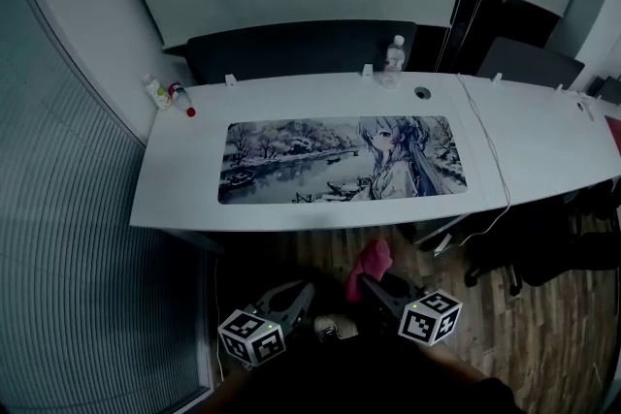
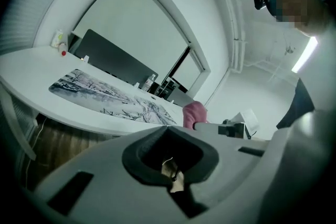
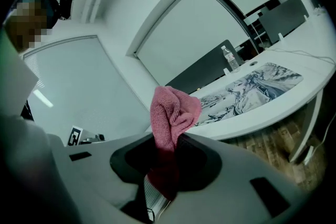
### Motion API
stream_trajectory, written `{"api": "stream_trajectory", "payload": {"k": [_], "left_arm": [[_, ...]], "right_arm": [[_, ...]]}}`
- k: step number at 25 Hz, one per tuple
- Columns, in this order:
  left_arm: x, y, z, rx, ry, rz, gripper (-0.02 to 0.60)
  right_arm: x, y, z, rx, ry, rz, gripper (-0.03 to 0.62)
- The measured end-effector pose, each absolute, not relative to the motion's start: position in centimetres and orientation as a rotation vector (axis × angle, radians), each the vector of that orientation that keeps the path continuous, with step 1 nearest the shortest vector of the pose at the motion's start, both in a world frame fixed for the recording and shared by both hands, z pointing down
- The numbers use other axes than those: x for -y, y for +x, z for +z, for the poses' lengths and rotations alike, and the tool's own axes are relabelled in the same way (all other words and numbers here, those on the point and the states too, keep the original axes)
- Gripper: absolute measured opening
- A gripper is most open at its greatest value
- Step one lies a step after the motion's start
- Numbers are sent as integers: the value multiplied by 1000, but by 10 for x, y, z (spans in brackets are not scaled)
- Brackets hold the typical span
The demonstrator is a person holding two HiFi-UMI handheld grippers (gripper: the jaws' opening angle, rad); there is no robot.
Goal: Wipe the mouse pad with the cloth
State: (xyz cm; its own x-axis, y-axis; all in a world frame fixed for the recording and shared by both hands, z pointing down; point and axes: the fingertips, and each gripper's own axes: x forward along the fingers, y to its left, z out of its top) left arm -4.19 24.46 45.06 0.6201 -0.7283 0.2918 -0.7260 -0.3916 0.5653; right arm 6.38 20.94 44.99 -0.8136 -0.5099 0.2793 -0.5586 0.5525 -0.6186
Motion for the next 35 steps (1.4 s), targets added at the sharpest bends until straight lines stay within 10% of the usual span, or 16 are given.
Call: {"api": "stream_trajectory", "payload": {"k": [35], "left_arm": [[-267,-3,442,1070,2231,-5,6]], "right_arm": [[-244,79,442,2714,872,1024,110]]}}
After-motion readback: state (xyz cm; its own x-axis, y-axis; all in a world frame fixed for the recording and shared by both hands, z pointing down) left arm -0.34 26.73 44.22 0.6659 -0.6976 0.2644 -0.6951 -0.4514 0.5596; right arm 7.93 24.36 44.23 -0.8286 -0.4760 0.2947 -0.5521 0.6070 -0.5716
